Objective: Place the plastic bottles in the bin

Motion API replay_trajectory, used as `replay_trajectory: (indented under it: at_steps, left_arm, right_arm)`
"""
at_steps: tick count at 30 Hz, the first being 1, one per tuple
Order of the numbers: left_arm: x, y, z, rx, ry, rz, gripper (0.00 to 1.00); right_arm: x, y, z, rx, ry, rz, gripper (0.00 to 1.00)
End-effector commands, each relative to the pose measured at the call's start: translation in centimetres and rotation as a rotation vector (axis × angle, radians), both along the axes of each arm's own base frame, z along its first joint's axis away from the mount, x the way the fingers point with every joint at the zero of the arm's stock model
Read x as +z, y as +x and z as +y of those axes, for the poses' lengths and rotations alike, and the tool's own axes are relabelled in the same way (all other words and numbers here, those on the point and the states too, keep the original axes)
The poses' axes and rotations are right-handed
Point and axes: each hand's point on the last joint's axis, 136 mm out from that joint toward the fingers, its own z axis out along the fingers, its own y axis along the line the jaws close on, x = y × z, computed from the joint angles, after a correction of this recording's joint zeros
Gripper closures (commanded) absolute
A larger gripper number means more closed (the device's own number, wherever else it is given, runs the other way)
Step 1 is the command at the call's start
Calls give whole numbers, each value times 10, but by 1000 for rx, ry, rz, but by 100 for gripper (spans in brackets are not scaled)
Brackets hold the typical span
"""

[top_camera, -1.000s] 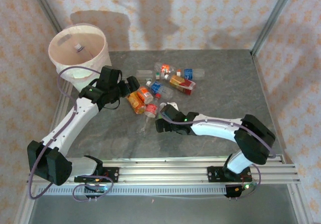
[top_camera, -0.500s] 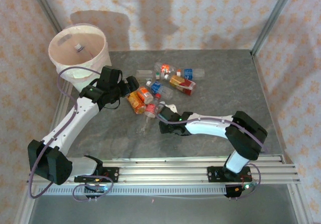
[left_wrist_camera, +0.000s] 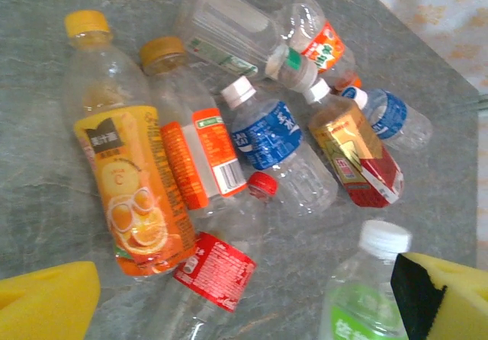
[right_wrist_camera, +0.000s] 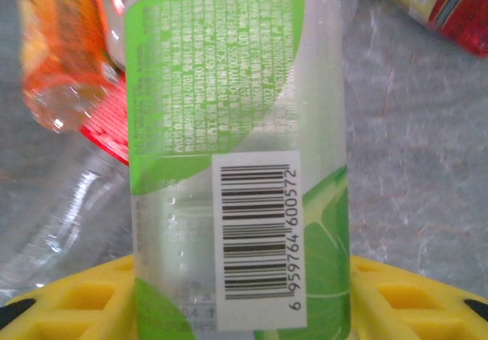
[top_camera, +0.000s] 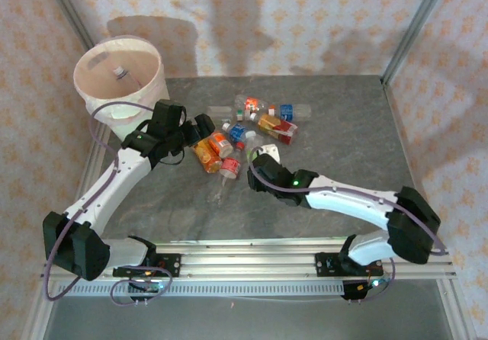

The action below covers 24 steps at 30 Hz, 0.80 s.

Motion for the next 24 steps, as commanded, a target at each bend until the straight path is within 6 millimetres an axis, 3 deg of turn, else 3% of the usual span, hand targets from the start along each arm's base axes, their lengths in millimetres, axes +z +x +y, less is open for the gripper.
replay_trajectory:
  at_steps: [1, 7, 12, 17, 24]
  left_arm:
    - [20, 1, -19, -82, -61, -84, 0]
    - [55, 1, -56, -246, -177, -210, 0]
    - [77, -11, -84, -404, -208, -289, 0]
    - [73, -19, -102, -480, -175, -276, 0]
    - [86, -19, -124, -544, -192, -319, 0]
  right_arm:
    - [38, 11, 1, 33, 25, -148, 51]
    - [79, 17, 16, 91, 139, -220, 52]
    - [108, 22, 29, 104, 301, -245, 52]
    - [133, 18, 49, 194, 421, -262, 52]
    - [143, 13, 64, 277, 463, -284, 52]
